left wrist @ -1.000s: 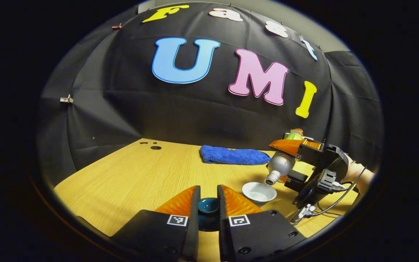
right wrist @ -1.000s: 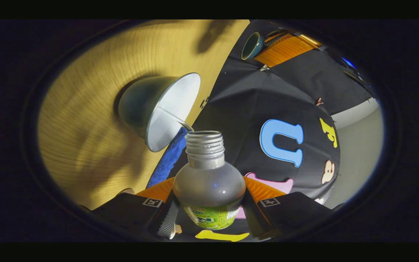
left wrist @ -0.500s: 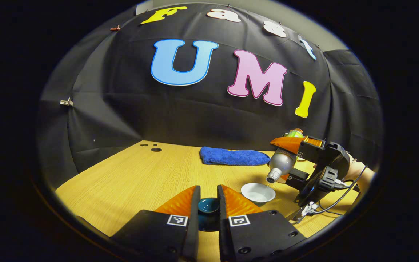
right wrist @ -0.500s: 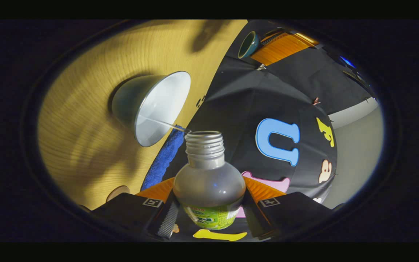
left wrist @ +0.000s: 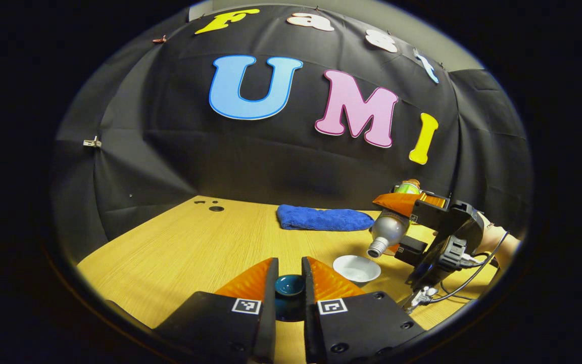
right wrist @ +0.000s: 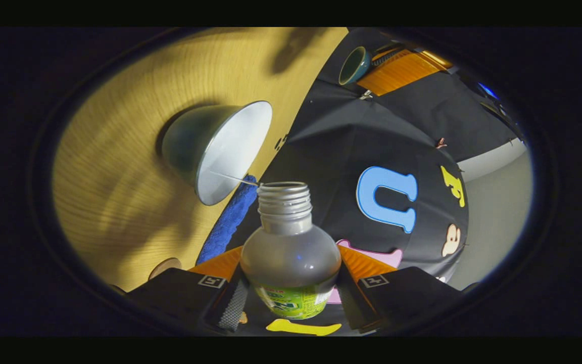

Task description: Open the teacup lid with one hand, grasp the water bottle and pour water into the teacup with the other hand; after pouring, place the water bottle on the coaster and then close the teacup lid.

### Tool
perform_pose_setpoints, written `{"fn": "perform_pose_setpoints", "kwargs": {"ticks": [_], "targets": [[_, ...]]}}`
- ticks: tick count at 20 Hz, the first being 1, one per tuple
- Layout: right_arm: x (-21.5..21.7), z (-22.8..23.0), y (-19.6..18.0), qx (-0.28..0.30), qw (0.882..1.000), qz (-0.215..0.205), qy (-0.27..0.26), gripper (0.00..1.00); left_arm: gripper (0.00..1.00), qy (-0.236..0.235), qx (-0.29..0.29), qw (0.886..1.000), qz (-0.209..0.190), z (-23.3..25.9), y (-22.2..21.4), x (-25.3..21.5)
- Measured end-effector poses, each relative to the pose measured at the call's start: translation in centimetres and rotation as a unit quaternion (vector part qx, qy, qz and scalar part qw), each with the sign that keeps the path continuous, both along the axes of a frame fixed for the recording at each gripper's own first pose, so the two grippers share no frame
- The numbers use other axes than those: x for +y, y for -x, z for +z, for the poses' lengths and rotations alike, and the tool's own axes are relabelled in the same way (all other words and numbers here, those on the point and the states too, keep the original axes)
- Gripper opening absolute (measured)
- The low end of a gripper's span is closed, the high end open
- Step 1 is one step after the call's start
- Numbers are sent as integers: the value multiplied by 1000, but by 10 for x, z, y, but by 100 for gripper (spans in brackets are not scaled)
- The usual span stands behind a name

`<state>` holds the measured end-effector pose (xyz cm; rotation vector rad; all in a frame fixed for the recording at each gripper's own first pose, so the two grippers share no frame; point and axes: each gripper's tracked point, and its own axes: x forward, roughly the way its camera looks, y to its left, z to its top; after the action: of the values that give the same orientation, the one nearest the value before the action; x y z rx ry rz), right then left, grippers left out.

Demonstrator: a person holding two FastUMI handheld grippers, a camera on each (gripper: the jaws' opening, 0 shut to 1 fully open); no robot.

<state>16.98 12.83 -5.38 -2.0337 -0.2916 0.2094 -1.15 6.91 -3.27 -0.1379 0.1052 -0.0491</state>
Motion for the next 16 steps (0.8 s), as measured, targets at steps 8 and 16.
{"fn": "perform_pose_setpoints", "kwargs": {"ticks": [8,16], "targets": [[-1,-5,1,23,999,-2,-28,80,27,-10,-9,1000,19,11,2,11],[-20,10,6,107,965,-38,-236,81,27,-13,-23,999,29,25,8,7]]}}
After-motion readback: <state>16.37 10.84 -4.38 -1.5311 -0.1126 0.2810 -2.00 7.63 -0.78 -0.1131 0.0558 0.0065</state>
